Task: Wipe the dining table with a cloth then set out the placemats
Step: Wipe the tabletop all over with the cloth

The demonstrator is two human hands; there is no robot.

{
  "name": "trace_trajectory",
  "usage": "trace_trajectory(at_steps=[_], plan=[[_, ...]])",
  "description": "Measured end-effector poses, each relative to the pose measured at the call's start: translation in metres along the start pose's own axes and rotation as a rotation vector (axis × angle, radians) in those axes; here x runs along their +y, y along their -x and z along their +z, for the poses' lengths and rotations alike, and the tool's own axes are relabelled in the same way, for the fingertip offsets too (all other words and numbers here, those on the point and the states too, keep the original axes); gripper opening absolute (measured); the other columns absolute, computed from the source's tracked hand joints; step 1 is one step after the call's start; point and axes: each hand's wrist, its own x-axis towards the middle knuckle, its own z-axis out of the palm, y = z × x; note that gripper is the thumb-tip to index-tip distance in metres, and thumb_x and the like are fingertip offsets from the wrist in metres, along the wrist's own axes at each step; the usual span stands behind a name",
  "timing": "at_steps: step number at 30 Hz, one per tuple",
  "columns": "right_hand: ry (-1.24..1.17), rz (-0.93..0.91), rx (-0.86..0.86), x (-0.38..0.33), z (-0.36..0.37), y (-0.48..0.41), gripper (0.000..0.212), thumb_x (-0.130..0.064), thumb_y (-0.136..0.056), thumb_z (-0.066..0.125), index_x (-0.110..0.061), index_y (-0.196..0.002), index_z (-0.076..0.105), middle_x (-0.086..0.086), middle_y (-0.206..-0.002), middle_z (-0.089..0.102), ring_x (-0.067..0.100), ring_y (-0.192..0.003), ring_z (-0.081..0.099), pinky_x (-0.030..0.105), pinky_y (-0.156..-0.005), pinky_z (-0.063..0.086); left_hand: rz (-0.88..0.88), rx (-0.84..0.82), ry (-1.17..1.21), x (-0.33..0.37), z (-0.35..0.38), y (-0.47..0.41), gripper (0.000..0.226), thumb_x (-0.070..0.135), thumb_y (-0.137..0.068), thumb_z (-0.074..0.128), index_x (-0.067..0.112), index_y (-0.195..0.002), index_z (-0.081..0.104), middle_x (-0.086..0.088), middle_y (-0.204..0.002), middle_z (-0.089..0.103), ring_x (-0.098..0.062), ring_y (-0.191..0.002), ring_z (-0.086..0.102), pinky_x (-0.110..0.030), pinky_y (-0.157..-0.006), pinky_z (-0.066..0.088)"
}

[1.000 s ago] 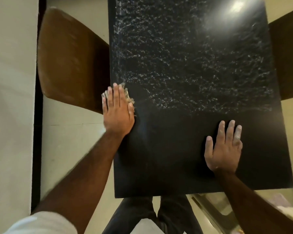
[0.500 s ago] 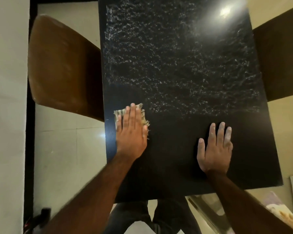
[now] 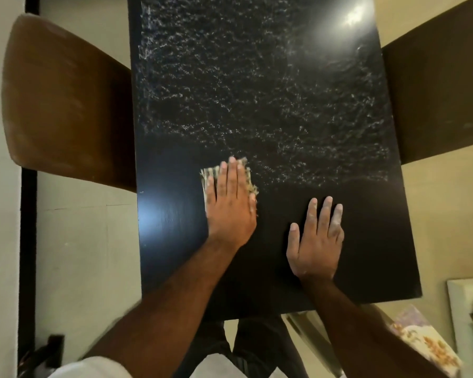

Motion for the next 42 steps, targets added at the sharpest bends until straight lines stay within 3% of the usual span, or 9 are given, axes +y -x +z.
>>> trace_trajectory(at_steps=[8, 12, 21, 26, 29, 32, 37, 40, 42], plan=[[-0.003, -0.022, 0.014, 0.006, 0.004, 0.000, 0.078, -0.056, -0.114, 0.029, -0.012, -0.177, 0.021, 0.018, -0.186, 0.004, 0.041, -0.173, 0.000, 0.061, -0.131, 0.030, -0.199, 0.007, -0.007, -0.044, 0.005, 0.039, 0.076, 0.047, -0.116, 0.021, 0.010, -0.177, -0.006, -0.012, -0.186, -0.013, -0.031, -0.173, -0.009, -0.060, -0.138, 0.010], [-0.025, -0.028, 0.011, 0.008, 0.004, -0.001, 0.078, -0.054, -0.114, 0.031, -0.012, -0.178, 0.019, 0.018, -0.186, 0.003, 0.041, -0.173, -0.002, 0.060, -0.132, 0.027, -0.281, 0.086, -0.005, -0.018, 0.003, 0.011, 0.077, 0.044, -0.116, 0.028, 0.007, -0.177, 0.000, -0.014, -0.186, -0.004, -0.033, -0.173, -0.003, -0.060, -0.138, 0.009], [-0.371, -0.013, 0.056, 0.019, 0.005, 0.000, 0.070, -0.042, -0.112, 0.027, -0.014, -0.176, 0.026, 0.002, -0.187, 0.013, 0.021, -0.174, -0.001, 0.054, -0.138, 0.018, 0.083, 0.017, -0.026, 0.110, 0.022, -0.014, 0.079, 0.046, -0.115, 0.022, 0.005, -0.176, -0.008, -0.017, -0.185, -0.015, -0.033, -0.172, -0.011, -0.060, -0.138, 0.005], [-0.497, -0.001, 0.119, 0.014, -0.006, -0.006, 0.070, -0.041, -0.113, 0.035, -0.008, -0.174, 0.030, 0.009, -0.185, 0.020, 0.027, -0.173, 0.011, 0.062, -0.134, 0.026, 0.158, 0.020, 0.124, 0.088, -0.008, -0.003, 0.075, 0.043, -0.117, 0.022, 0.009, -0.176, -0.008, -0.012, -0.185, -0.019, -0.029, -0.172, -0.015, -0.057, -0.139, 0.000], [-0.348, -0.209, 0.160, -0.009, -0.020, -0.021, 0.071, -0.043, -0.112, 0.043, -0.007, -0.173, 0.033, 0.017, -0.185, 0.017, 0.039, -0.172, 0.012, 0.061, -0.135, 0.025, -0.002, 0.068, 0.130, 0.032, -0.017, 0.021, 0.073, 0.045, -0.116, 0.020, 0.010, -0.177, -0.002, -0.009, -0.186, -0.013, -0.026, -0.172, -0.013, -0.055, -0.140, -0.001], [-0.187, -0.396, 0.158, -0.050, -0.023, -0.041, 0.073, -0.054, -0.112, 0.045, -0.018, -0.175, 0.034, 0.015, -0.186, 0.015, 0.043, -0.171, 0.010, 0.057, -0.131, 0.028, -0.158, -0.035, 0.104, -0.016, -0.005, 0.044, 0.076, 0.052, -0.113, 0.009, 0.014, -0.177, -0.004, -0.007, -0.186, -0.016, -0.025, -0.172, -0.016, -0.058, -0.139, 0.003], [-0.081, -0.468, 0.095, -0.072, 0.001, -0.038, 0.074, -0.061, -0.113, 0.040, -0.027, -0.177, 0.027, 0.009, -0.187, 0.013, 0.042, -0.172, 0.008, 0.062, -0.135, 0.018, -0.131, 0.001, -0.001, -0.029, 0.013, 0.054, 0.072, 0.048, -0.117, 0.014, 0.014, -0.177, -0.005, -0.008, -0.186, -0.015, -0.027, -0.172, -0.012, -0.057, -0.140, 0.007], [-0.047, -0.515, 0.069, -0.035, 0.000, -0.029, 0.072, -0.058, -0.114, 0.042, -0.030, -0.178, 0.024, 0.005, -0.187, 0.011, 0.039, -0.173, 0.004, 0.062, -0.137, 0.014, -0.149, 0.021, -0.003, -0.026, 0.015, 0.051, 0.074, 0.051, -0.116, 0.015, 0.014, -0.178, -0.001, -0.008, -0.187, -0.010, -0.027, -0.173, -0.008, -0.056, -0.140, 0.008], [-0.018, -0.413, 0.123, 0.001, -0.004, -0.035, 0.071, -0.056, -0.114, 0.043, -0.028, -0.177, 0.027, 0.008, -0.186, 0.016, 0.041, -0.172, 0.009, 0.064, -0.136, 0.020, -0.157, 0.040, -0.011, -0.025, 0.016, 0.052, 0.074, 0.051, -0.116, 0.016, 0.013, -0.178, 0.001, -0.008, -0.187, -0.007, -0.027, -0.173, -0.006, -0.056, -0.139, 0.010]])
